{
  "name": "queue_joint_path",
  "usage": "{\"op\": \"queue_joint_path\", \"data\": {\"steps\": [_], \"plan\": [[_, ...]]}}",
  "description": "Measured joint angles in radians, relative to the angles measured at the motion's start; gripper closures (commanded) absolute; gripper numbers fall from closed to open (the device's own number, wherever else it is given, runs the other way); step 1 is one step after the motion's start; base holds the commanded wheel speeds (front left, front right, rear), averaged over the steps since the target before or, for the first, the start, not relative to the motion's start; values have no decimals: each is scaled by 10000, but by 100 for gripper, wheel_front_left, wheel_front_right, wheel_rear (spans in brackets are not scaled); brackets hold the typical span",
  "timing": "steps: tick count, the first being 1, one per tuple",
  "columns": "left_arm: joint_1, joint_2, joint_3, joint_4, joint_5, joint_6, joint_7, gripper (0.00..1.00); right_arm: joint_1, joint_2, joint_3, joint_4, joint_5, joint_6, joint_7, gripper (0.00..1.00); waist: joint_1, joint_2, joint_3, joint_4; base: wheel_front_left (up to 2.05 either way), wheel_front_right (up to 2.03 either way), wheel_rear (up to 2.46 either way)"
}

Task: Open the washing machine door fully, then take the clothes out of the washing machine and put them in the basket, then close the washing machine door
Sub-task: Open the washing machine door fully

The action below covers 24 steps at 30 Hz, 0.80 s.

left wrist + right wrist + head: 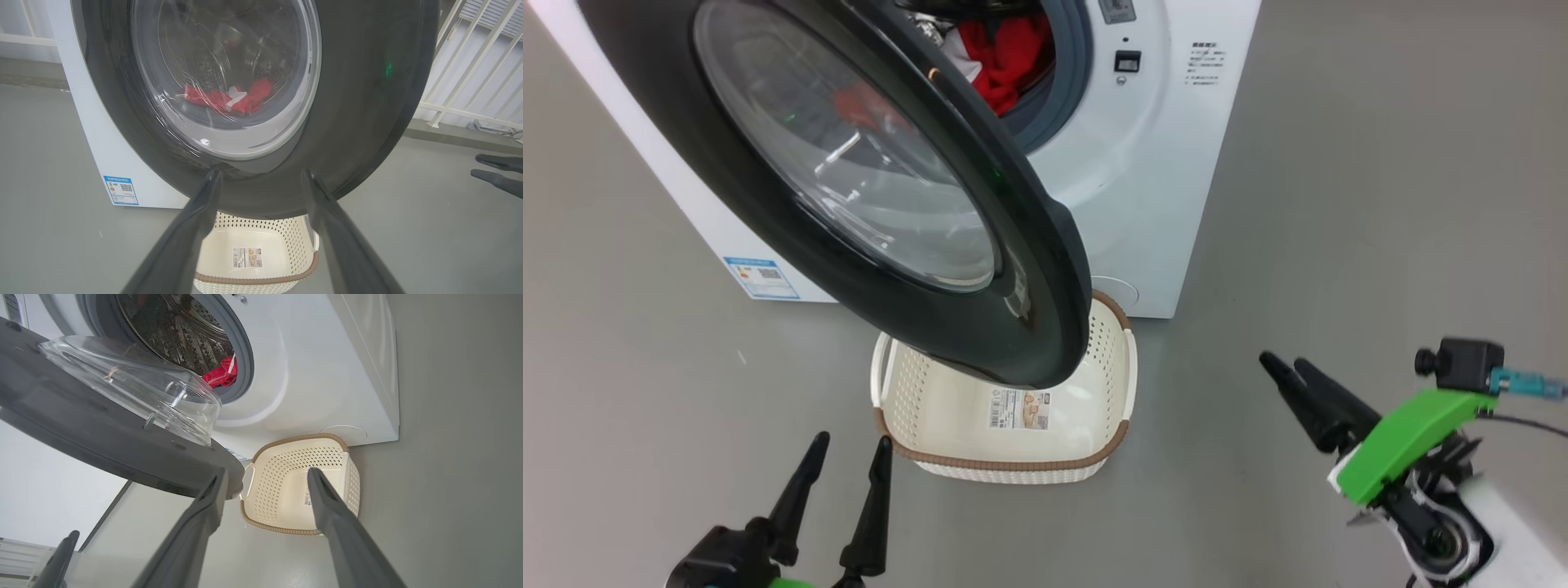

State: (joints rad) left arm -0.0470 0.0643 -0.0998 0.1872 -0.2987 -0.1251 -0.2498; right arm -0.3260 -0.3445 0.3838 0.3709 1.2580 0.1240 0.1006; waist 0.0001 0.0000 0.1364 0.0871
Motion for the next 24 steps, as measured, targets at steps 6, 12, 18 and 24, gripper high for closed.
{"op": "queue_joint_path", "data": {"steps": [6, 12, 18, 24], "plan": [[74, 0, 59, 17, 2, 0, 0, 0, 640, -245, 911, 69, -800, 0, -1394, 0, 0, 0, -97, -157, 0, 0, 0], [109, 0, 159, 44, 2, 0, 0, 0, 977, -295, 1471, 336, -1066, 2, -2642, 0, 0, 0, -133, -258, 0, 0, 0], [225, 2, 228, 94, 2, 0, 0, 0, 994, -341, 1778, 499, -1670, 2, -3315, 0, 0, 0, -140, -382, 0, 0, 0], [230, 0, 314, 105, 2, 0, 0, 0, 1147, -274, 953, 548, -3273, 2, -3480, 0, 0, 0, -173, -492, 0, 0, 0]]}}
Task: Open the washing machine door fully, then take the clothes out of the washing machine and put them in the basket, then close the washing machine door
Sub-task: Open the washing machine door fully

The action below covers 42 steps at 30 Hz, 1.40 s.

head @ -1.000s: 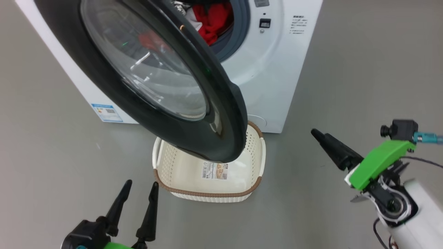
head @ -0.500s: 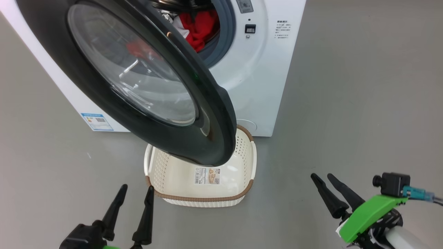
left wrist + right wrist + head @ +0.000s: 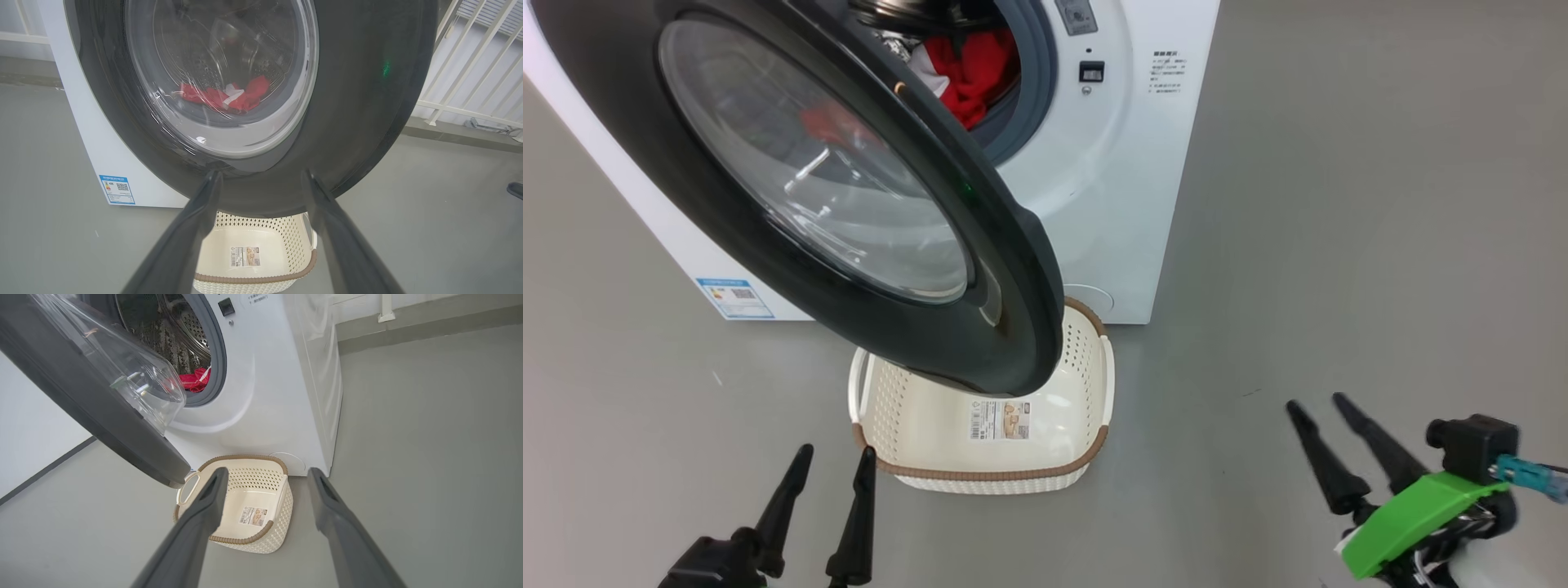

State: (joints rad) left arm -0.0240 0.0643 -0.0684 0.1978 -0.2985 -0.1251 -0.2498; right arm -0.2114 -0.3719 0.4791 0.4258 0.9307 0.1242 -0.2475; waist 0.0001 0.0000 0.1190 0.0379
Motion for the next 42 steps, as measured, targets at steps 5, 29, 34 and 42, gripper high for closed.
{"op": "queue_joint_path", "data": {"steps": [5, 29, 34, 42], "plan": [[3, -2, 61, 6, 88, 0, 0, 0, 992, 610, -1762, -658, -2357, 0, -25, 0, 0, 0, -2, -27, 0, 0, 0], [87, -21, 205, -119, 236, 0, 0, 0, 3231, 2892, -5555, -2387, -6332, 2, -79, 0, 0, 0, -192, 134, 0, 0, 0], [157, -25, 186, -123, 257, 0, 0, 0, 3231, 2926, -5593, -2380, -6351, 2, -79, 0, -1, 0, -196, 133, 0, 0, 0], [209, -27, 146, -125, 261, 0, 0, 0, 3231, 2928, -5599, -2387, -6404, 2, -79, 0, 0, 0, -217, 138, 0, 0, 0]]}}
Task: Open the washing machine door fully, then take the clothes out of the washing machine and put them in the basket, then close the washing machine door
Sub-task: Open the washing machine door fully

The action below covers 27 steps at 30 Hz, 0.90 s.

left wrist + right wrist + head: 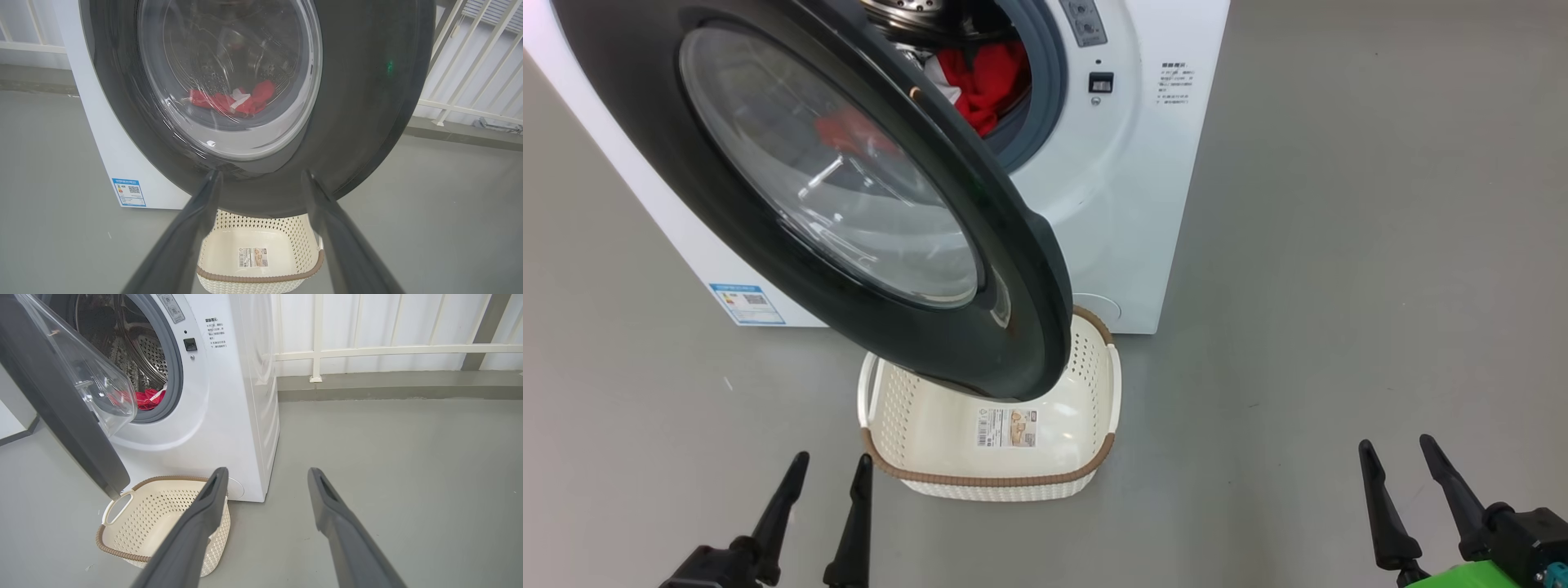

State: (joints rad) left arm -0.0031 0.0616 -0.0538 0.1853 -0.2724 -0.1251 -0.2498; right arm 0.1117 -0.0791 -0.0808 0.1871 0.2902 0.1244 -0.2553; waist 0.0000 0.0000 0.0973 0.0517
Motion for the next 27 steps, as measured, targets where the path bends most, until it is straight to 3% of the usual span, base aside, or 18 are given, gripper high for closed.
{"op": "queue_joint_path", "data": {"steps": [6, 9, 10, 27], "plan": [[0, -10, -29, -2, 0, 0, 0, 0, -26, 35, -6, -84, 290, 0, 0, 0, 0, 0, 26, 38, 0, 0, 0], [-1, -15, -38, -2, 0, 0, 0, 0, -126, 67, 46, -169, 508, 0, 0, 89, 0, 0, 35, 59, 0, 0, 0], [-1, -17, -48, -2, 0, 0, 0, 0, -220, 77, 84, -238, 734, 0, 0, 100, 0, 0, 38, 71, 0, 0, 0], [-87, -88, -431, -12, -4, 0, 0, 0, -4065, -82, 1964, -583, 3336, 0, -2, 100, 0, 0, 259, 505, 0, 0, 0]]}}
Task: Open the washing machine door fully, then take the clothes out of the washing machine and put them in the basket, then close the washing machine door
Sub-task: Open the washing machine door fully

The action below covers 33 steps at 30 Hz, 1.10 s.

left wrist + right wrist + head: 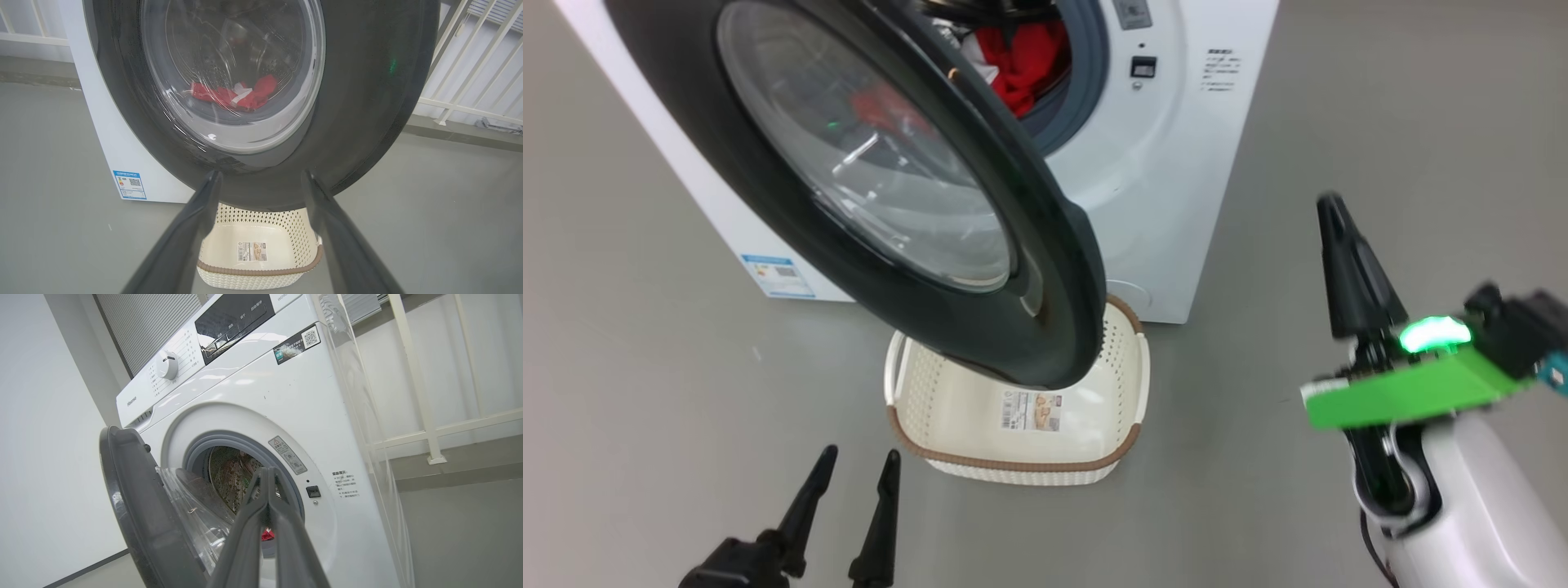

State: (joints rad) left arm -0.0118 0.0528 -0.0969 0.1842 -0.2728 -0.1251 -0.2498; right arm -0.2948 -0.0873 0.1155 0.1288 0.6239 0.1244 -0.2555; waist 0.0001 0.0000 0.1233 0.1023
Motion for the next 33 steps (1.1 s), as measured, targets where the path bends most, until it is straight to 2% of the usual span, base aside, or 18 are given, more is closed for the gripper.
{"op": "queue_joint_path", "data": {"steps": [7, 12, 15, 19, 25, 33], "plan": [[-297, -10, -219, 10, -31, 0, 0, 0, -1613, -435, 1281, 1022, 1511, 0, -2, 100, 0, 0, 180, 382, 0, 0, 0], [-371, -35, -397, 31, -102, 0, 0, 0, -2674, -993, 2579, 1789, 2949, 0, 0, 100, 0, 0, 327, 623, 0, 0, 0], [-466, -42, -481, 79, -119, 0, 0, 0, -3167, -1267, 3208, 2077, 4188, 0, 240, 100, 0, 0, 428, 766, 0, 0, 0], [-591, -46, -537, 127, -196, 0, 0, 0, -3716, -1668, 3793, 2305, 5871, 0, 1256, 100, 0, 0, 557, 940, 0, 0, 0], [-617, -50, -644, 180, -278, 0, 0, 0, -4403, -2257, 4326, 2623, 7737, -2, 2763, 100, 0, 0, 741, 1138, 0, 0, 0], [-782, -61, -800, 199, -284, 0, 0, 0, -4730, -2332, 4550, 2773, 9526, -2, 4859, 100, 0, 0, 916, 1274, 0, 0, 0]]}}
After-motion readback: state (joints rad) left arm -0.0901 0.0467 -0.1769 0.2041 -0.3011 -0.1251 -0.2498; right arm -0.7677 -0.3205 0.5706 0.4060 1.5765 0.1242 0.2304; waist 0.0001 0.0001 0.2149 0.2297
